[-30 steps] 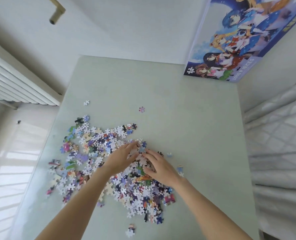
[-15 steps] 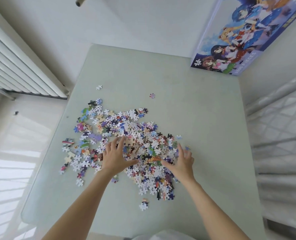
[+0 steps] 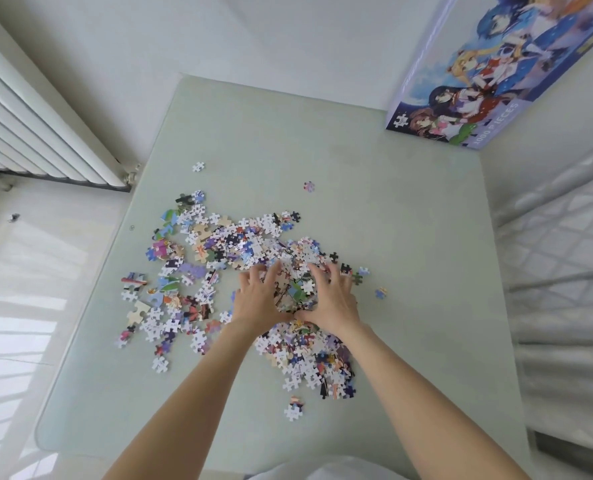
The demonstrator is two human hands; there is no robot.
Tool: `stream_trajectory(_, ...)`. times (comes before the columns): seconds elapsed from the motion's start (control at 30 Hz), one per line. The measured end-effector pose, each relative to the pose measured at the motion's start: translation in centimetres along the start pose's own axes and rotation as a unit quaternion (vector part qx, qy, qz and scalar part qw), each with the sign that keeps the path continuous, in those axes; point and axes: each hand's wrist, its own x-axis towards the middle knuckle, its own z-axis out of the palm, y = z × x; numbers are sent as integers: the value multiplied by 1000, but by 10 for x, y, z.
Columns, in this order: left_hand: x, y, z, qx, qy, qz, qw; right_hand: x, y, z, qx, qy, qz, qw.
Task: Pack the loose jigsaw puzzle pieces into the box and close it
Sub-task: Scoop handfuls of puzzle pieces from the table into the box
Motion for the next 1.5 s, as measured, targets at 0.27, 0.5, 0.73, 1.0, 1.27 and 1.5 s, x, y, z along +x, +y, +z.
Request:
stream_trajectory(0.27,3,-2,2,-39,23,9,999,7,-1,1,4,46,-38,998)
stream_trajectory(0.5,5,-5,2,-55,35,22,998,3,10,-1,4,94,-86,992)
stream_trajectory(0.73,3,2,2,-33,32,20,999,5,3,-7,78,-46,-58,994)
stream_trajectory(1.0,2,1,-2,-9,21,37,999,15,-7,-5,-28,27,-50,998)
stream_trajectory(1.27,-2,-17,-6,-14,53,28,998,7,1,2,-53,72,-88,992)
stream_trajectory(1.5,-8,-16,-9,-56,94,47,993,11,16,-1,-35,124,-116,985)
